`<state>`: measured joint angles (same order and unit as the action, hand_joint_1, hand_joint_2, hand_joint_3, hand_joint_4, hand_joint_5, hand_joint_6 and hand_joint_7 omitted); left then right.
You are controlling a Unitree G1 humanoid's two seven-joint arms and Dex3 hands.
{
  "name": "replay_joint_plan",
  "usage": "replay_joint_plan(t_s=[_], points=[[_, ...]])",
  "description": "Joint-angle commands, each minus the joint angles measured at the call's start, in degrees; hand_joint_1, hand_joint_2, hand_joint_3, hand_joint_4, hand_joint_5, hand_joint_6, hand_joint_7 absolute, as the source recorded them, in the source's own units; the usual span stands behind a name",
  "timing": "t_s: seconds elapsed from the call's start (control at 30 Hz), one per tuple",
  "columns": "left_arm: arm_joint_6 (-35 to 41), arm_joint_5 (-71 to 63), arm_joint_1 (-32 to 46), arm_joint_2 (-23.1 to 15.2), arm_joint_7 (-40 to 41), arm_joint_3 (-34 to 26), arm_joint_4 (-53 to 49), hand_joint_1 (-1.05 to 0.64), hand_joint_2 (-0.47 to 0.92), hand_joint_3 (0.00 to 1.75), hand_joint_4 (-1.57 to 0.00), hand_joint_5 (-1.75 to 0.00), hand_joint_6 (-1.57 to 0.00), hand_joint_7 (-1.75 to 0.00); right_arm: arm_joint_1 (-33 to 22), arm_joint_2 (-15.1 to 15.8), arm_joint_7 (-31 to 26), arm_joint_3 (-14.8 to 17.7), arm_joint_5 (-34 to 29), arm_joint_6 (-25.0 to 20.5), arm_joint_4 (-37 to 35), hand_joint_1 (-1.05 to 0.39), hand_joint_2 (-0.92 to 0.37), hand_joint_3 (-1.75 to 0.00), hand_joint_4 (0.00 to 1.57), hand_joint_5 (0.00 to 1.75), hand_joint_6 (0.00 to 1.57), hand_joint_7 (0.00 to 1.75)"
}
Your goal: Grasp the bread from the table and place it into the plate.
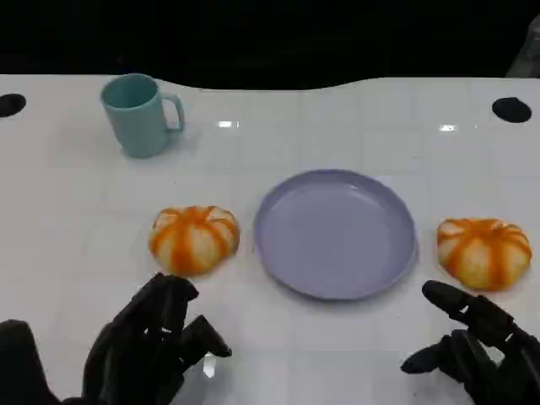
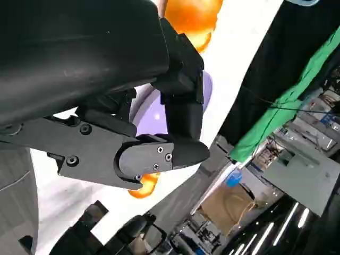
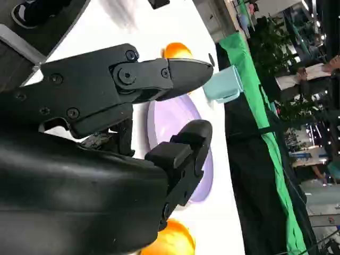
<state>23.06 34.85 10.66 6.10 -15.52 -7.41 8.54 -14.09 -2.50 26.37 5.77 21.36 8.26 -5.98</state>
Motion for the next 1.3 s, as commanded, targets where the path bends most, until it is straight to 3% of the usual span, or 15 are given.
replay_joint_plan(t_s=[0.03, 0.77, 0.93, 1.03, 1.1, 1.13, 1.17, 1.3], points=[[-0.05, 0.67, 0.15, -0.63, -0.21, -0.38, 0.86, -0.53, 0.92, 0.37, -0.72, -1.75, -0.55, -1.70, -0.25, 1.01, -0.43, 0.20, -0.63, 0.68, 0.23, -0.78, -0.92, -0.29, 0.72, 1.14, 0.99, 0.31], [-0.49, 0.72, -0.26, -0.62, -0.52, -0.59, 0.49, -0.53, 0.92, 0.38, -0.73, -1.75, -0.56, -1.64, -0.24, 0.75, -0.74, 0.07, 0.08, -0.14, 0.62, -0.77, -0.92, -0.29, 0.72, 1.14, 1.01, 0.30], [-3.94, -0.57, -0.83, -1.43, -3.60, -0.17, -0.51, -0.54, 0.92, 0.40, -0.66, -1.75, -0.61, -1.38, -0.16, 0.77, -0.74, -0.10, -0.25, 0.55, 0.39, -0.77, -0.92, -0.28, 0.72, 1.14, 1.01, 0.30], [-10.09, -3.27, -1.33, -2.49, -7.67, 0.89, -2.07, -0.55, 0.92, 0.32, -0.62, -1.41, -0.61, -0.85, -0.17, 0.57, -0.98, -0.04, -0.29, 0.79, 0.27, -0.77, -0.92, -0.29, 0.72, 1.14, 1.01, 0.30], [-13.92, -5.65, -2.14, -3.95, -9.79, 1.60, -3.04, -0.54, 0.92, 0.31, -0.61, -1.33, -0.62, -0.69, -0.34, 0.60, -1.14, -0.13, -0.25, 0.33, 0.74, -0.77, -0.92, -0.29, 0.72, 1.14, 1.01, 0.30], [-16.01, -7.21, -2.67, -4.93, -10.76, 2.00, -3.34, -0.52, 0.92, 0.25, -0.59, -1.11, -0.62, -0.46, -0.38, 0.65, -1.05, -0.17, -0.07, 0.03, 0.92, -0.77, -0.92, -0.29, 0.72, 1.14, 1.00, 0.30], [-17.57, -8.31, -3.03, -5.57, -11.47, 2.28, -3.65, -0.51, 0.92, 0.23, -0.58, -1.01, -0.63, -0.34, -0.40, 0.70, -0.98, -0.20, 0.06, -0.17, 1.04, -0.77, -0.92, -0.29, 0.72, 1.14, 1.00, 0.30], [-24.49, -15.70, -3.44, -8.80, -11.62, 4.30, -3.01, -0.47, 0.92, 0.15, -0.42, -0.79, -0.54, -0.12, -0.08, 0.84, -0.31, -0.24, 0.06, 0.54, 0.35, -0.76, -0.92, -0.29, 0.72, 1.14, 1.00, 0.29]])
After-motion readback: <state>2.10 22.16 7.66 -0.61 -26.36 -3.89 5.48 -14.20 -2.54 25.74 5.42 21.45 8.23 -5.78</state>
